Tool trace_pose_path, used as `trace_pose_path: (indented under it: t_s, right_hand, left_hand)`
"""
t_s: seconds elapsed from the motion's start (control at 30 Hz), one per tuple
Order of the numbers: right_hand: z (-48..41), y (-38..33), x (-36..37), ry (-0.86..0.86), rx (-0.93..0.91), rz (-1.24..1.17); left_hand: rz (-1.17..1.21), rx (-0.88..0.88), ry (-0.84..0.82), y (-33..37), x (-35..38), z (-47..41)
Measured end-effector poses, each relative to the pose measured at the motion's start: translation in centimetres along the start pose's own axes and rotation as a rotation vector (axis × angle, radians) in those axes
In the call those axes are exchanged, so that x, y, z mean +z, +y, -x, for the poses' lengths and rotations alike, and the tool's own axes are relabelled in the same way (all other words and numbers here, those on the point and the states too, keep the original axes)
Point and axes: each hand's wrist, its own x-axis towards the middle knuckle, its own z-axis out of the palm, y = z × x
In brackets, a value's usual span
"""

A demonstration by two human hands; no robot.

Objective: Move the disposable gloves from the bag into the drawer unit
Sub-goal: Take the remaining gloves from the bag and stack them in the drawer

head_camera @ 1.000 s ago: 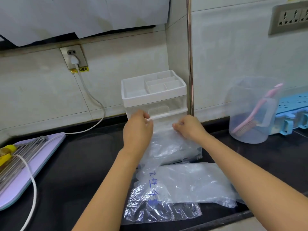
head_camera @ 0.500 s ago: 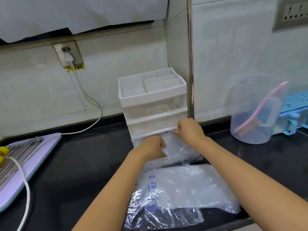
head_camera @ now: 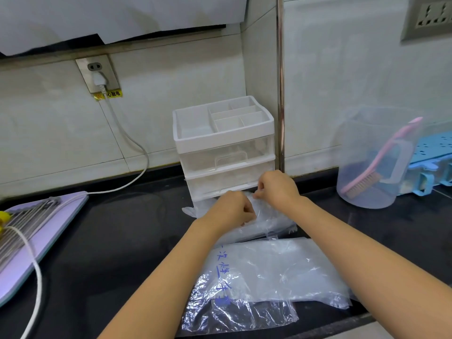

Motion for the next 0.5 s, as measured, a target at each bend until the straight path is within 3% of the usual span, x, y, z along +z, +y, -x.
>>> trace_pose_path:
  t_s: [0.1, 0.2, 0.27, 0.4, 0.5]
  right_hand:
    - [0.6, -0.3, -0.4, 0.02, -0.043, 0.123]
    - [1.3, 0.0, -1.2, 0.153, -0.11, 0.289]
    - [1.7, -0.2, -1.4, 0.179, -0.153, 0.214]
    - [2.4, -1.3, -1.9, -0.234, -0.13, -0.172]
    - [2.2, -0.5, -1.7, -0.422, -0.084, -0.079]
  left_hand:
    - [-0.06, 0.028, -0.053, -0.3, 0.6, -0.1]
    - [-0.057, 0.031, -0.084, -0.6, 0.7, -0.5]
    - [-0.043, 0.029, -0.091, -0.7, 0.7, -0.5]
    - [-0.011, 0.035, -0.091, -0.7, 0.6, -0.2]
    - [-0.012, 0.054, -0.119, -1.0, 0.6, -0.3]
